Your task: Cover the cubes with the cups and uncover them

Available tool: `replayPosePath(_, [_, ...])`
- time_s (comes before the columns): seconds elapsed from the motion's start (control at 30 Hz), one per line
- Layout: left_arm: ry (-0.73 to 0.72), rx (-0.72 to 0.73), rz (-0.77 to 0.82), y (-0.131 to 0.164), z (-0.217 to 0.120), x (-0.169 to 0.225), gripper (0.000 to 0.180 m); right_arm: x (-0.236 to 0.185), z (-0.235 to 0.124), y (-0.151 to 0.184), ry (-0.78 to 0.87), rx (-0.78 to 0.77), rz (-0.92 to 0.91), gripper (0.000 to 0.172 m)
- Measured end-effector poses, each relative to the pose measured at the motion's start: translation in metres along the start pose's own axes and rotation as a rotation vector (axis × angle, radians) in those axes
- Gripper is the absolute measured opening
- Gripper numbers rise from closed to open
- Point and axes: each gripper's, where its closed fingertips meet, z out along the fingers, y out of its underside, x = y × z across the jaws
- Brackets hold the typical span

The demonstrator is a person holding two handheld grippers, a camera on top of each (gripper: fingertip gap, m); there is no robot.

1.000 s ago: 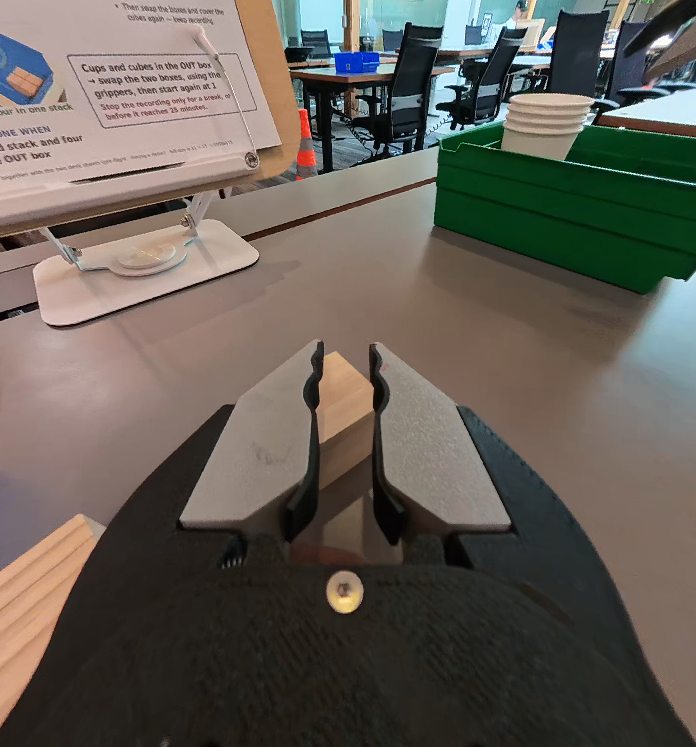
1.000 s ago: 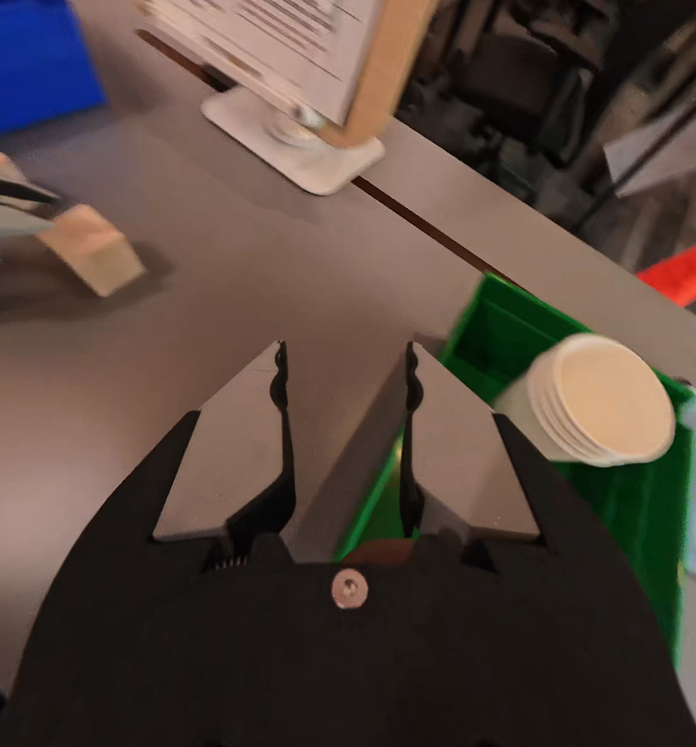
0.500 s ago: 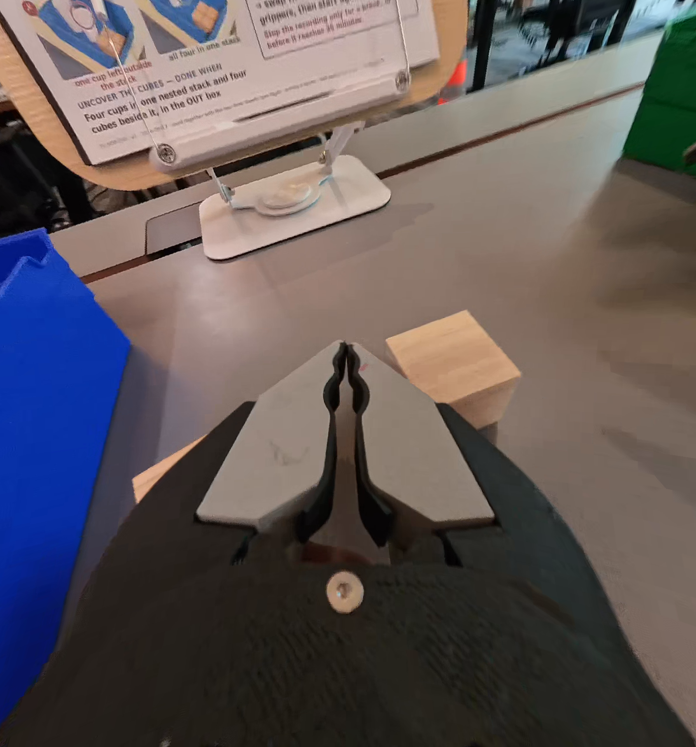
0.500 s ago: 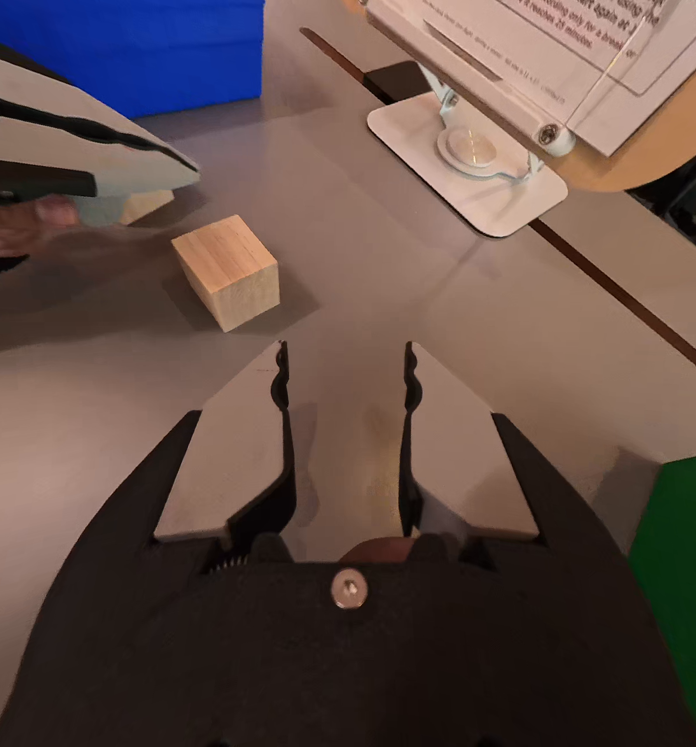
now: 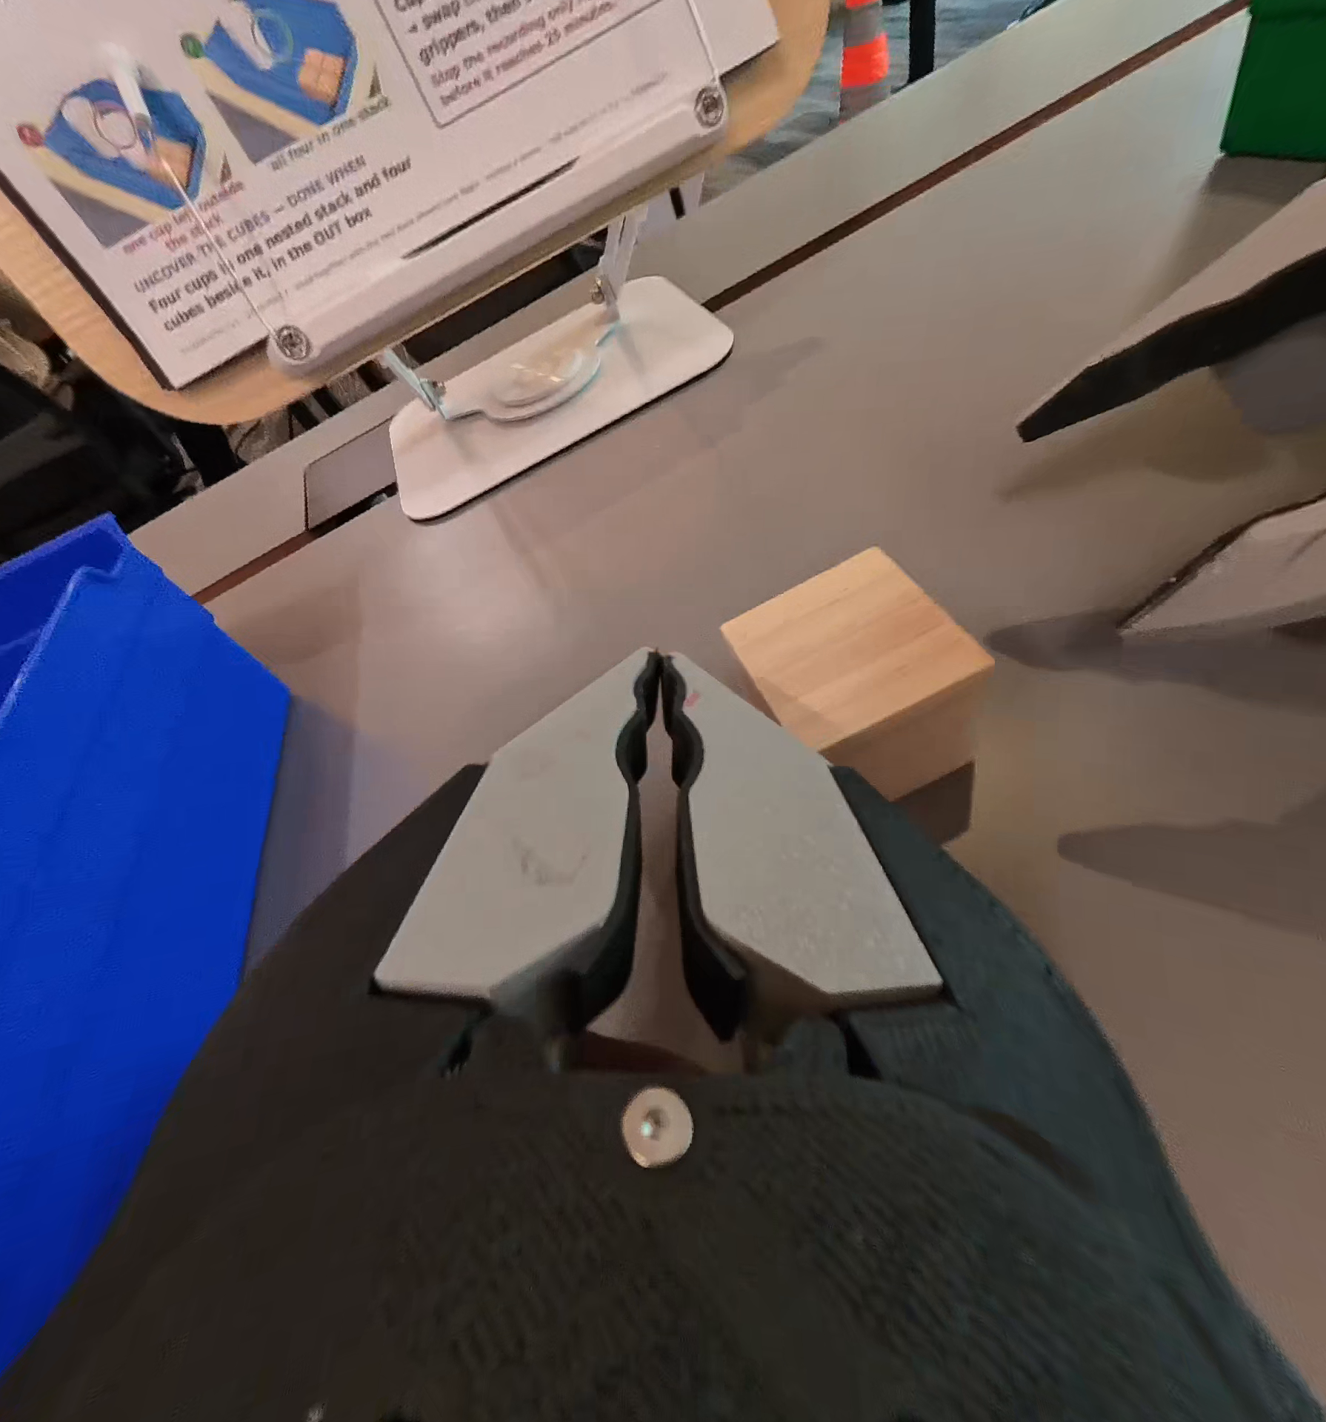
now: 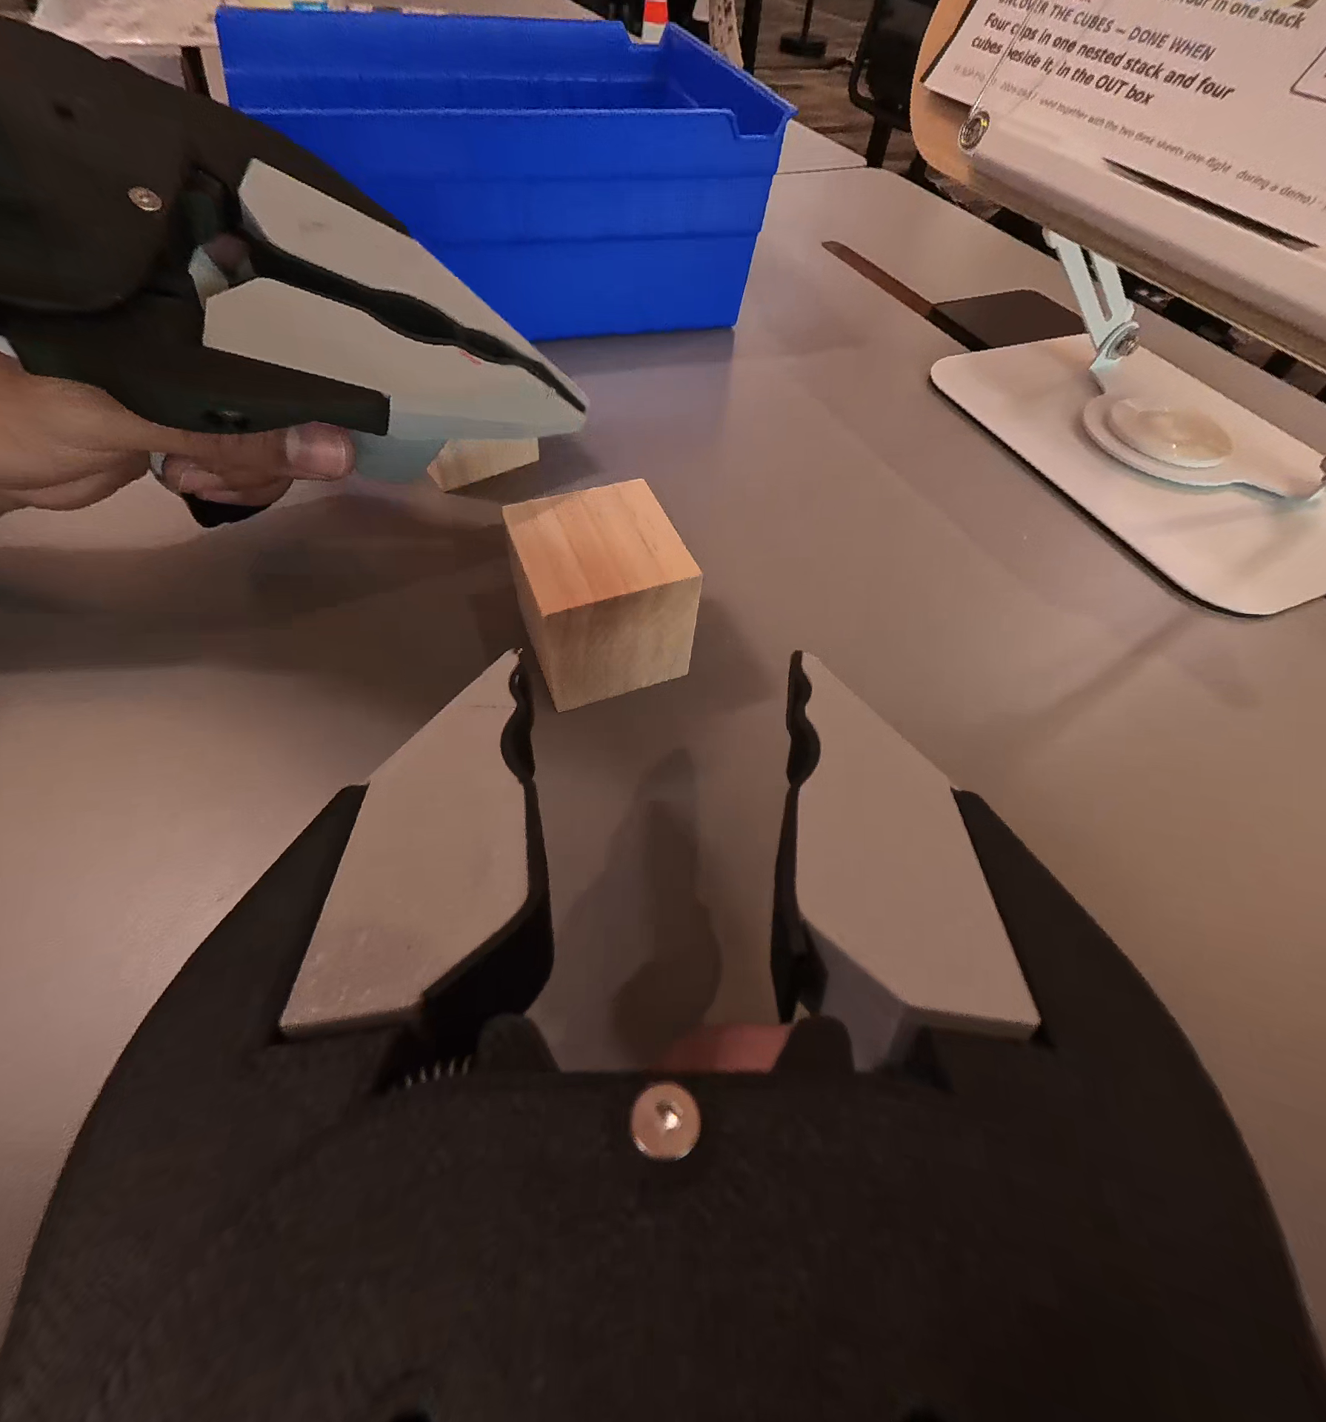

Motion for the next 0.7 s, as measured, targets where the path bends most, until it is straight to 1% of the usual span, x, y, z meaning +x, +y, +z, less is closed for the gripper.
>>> replayPosePath(0.03, [0.019, -0.022, -0.011, 0.004, 0.002, 0.002, 0.0, 0.0, 0.003, 0.0, -0.004, -0.001, -0.001, 0.063])
replayPosePath(0.1, [0.11, -0.095, -0.006, 0.017, 0.008, 0.02, 0.0, -0.004, 0.01, 0.005, -0.023, -0.035, -0.017, 0.063])
replayPosePath(0.2, [0.205, -0.102, 0.066, 0.019, 0.011, 0.049, 0.0, -0.009, 0.013, 0.008, -0.022, -0.062, -0.075, 0.066])
replayPosePath(0.27, [0.183, -0.096, 0.084, 0.017, 0.013, 0.049, 0.0, -0.01, 0.013, 0.008, -0.016, -0.055, -0.109, 0.07])
replayPosePath(0.37, [0.162, -0.087, 0.09, 0.017, 0.013, 0.044, 0.0, -0.003, 0.016, 0.007, -0.021, -0.052, -0.112, 0.078])
replayPosePath(0.43, [0.142, -0.088, 0.097, 0.018, 0.013, 0.04, 0.0, 0.002, 0.018, 0.005, -0.041, -0.042, -0.077, 0.08])
replayPosePath(0.53, [0.147, -0.099, 0.113, 0.019, 0.014, 0.042, 0.0, -0.001, 0.023, 0.01, -0.109, -0.088, 0.017, 0.08])
replayPosePath(0.6, [0.2, -0.097, 0.163, 0.02, 0.013, 0.054, 0.0, -0.011, 0.022, 0.015, -0.137, -0.127, 0.053, 0.08])
replayPosePath(0.63, [0.251, -0.092, 0.188, 0.02, 0.01, 0.064, 0.0, -0.011, 0.022, 0.018, -0.106, -0.146, 0.048, 0.078])
replayPosePath(0.7, [0.355, -0.047, 0.216, 0.014, 0.003, 0.084, 0.0, -0.008, 0.02, 0.023, -0.03, -0.174, 0.011, 0.079])
